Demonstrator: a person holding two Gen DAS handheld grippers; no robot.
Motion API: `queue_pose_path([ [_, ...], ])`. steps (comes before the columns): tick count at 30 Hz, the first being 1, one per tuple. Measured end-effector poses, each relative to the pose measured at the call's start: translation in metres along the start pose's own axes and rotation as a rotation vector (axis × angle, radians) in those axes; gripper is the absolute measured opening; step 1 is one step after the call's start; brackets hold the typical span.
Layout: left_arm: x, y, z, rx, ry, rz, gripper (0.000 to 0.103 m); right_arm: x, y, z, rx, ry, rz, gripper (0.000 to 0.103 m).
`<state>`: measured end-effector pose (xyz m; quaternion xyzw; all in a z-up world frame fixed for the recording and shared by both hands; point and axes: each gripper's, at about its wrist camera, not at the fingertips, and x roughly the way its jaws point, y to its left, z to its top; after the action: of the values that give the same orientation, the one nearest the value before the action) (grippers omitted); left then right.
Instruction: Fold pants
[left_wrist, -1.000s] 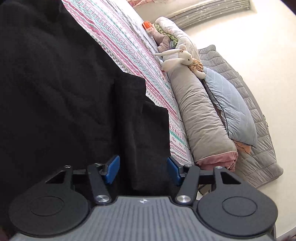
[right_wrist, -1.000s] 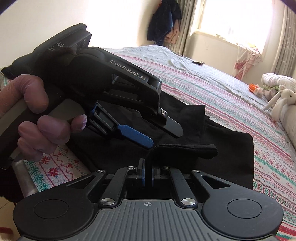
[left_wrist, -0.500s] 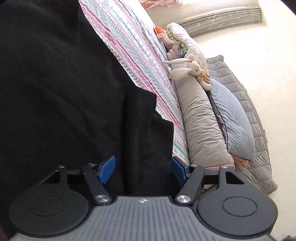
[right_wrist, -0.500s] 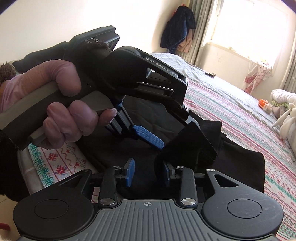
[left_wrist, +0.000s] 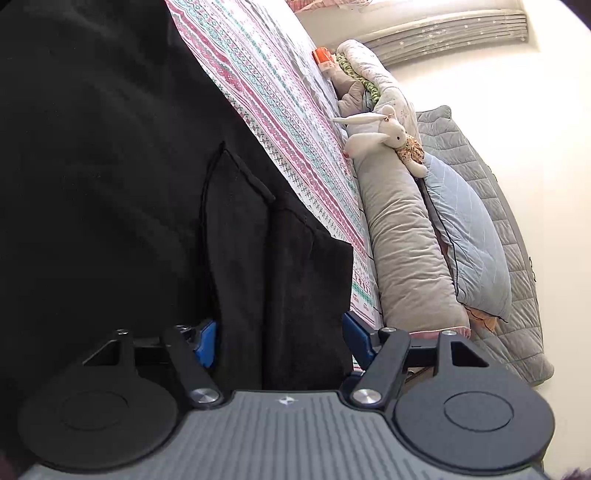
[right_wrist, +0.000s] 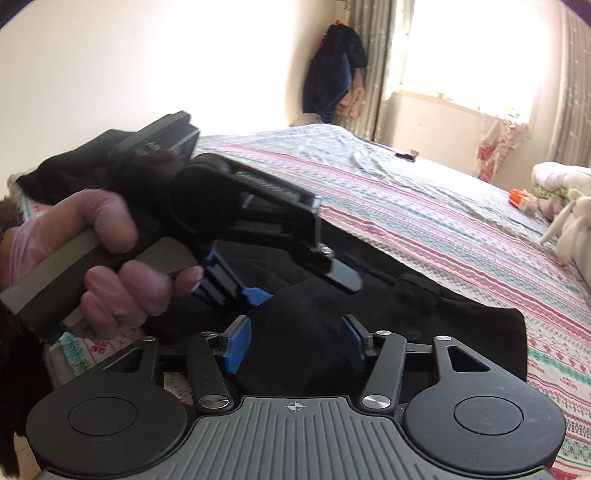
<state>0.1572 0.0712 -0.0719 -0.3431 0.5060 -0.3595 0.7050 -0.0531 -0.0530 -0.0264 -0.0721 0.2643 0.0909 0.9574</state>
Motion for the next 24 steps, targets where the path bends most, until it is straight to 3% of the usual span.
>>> queue_pose_path([
  [3, -0.001, 0.002, 0.001, -0.009, 0.003, -0.002, 0.086, 0.001, -0.027, 0.0, 0.147, 0.016, -0.035, 0.056],
  [6, -0.002, 0.004, 0.002, -0.015, 0.006, -0.003, 0.086, 0.012, -0.048, -0.004, 0.292, 0.082, 0.016, 0.061],
  [10, -0.004, 0.006, 0.005, -0.02, 0.013, -0.003, 0.086, 0.032, -0.041, -0.002, 0.388, 0.139, 0.123, 0.062],
  [17, -0.01, 0.011, 0.008, -0.036, 0.015, -0.011, 0.086, 0.031, -0.006, 0.013, 0.324, 0.115, 0.339, 0.062],
  [24, -0.012, 0.011, 0.005, -0.025, 0.013, -0.008, 0.086, 0.013, 0.006, 0.013, 0.194, 0.144, 0.306, 0.061],
])
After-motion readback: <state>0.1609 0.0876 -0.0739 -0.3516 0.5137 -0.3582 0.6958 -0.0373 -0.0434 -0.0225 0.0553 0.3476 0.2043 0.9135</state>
